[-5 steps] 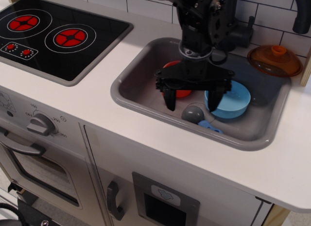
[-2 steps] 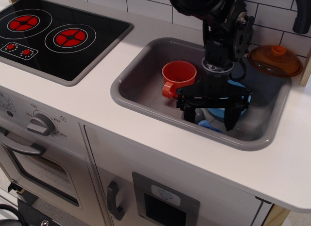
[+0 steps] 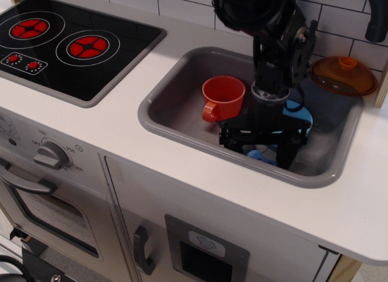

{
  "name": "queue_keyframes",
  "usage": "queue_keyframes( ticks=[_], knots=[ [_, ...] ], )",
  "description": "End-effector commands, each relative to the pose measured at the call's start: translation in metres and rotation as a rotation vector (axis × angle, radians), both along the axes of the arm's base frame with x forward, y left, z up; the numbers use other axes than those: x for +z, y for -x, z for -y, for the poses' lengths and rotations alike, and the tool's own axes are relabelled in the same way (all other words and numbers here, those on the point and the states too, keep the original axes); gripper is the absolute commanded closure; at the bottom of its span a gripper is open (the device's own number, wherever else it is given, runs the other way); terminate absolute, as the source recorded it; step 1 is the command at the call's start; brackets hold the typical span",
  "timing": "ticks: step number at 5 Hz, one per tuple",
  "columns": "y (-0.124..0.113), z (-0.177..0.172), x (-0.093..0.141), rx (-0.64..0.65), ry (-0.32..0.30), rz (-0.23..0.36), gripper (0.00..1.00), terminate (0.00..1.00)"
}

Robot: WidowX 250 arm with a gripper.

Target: Put spoon in bowl sink

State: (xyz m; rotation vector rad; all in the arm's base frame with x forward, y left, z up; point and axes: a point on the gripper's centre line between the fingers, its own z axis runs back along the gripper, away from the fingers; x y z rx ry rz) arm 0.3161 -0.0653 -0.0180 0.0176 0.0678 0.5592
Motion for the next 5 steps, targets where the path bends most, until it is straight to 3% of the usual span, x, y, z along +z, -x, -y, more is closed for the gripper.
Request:
queue_keyframes(
  ticks=[1, 2, 3, 4, 5],
  knots=[
    [-0.011, 0.006, 0.002, 0.071, -0.008, 0.010, 0.00, 0.00],
    [-0.009, 0.002, 0.006, 0.118, 0.042, 0.007, 1.00, 0.00],
    [-0.005, -0.002, 0.015, 0.161, 0.076, -0.019, 1.00, 0.00],
    [-0.001, -0.011, 0.024, 0.228, 0.065, -0.120, 1.00, 0.00],
    [0.002, -0.021, 0.034, 0.294, 0.057, -0.140, 1.00, 0.00]
  ],
)
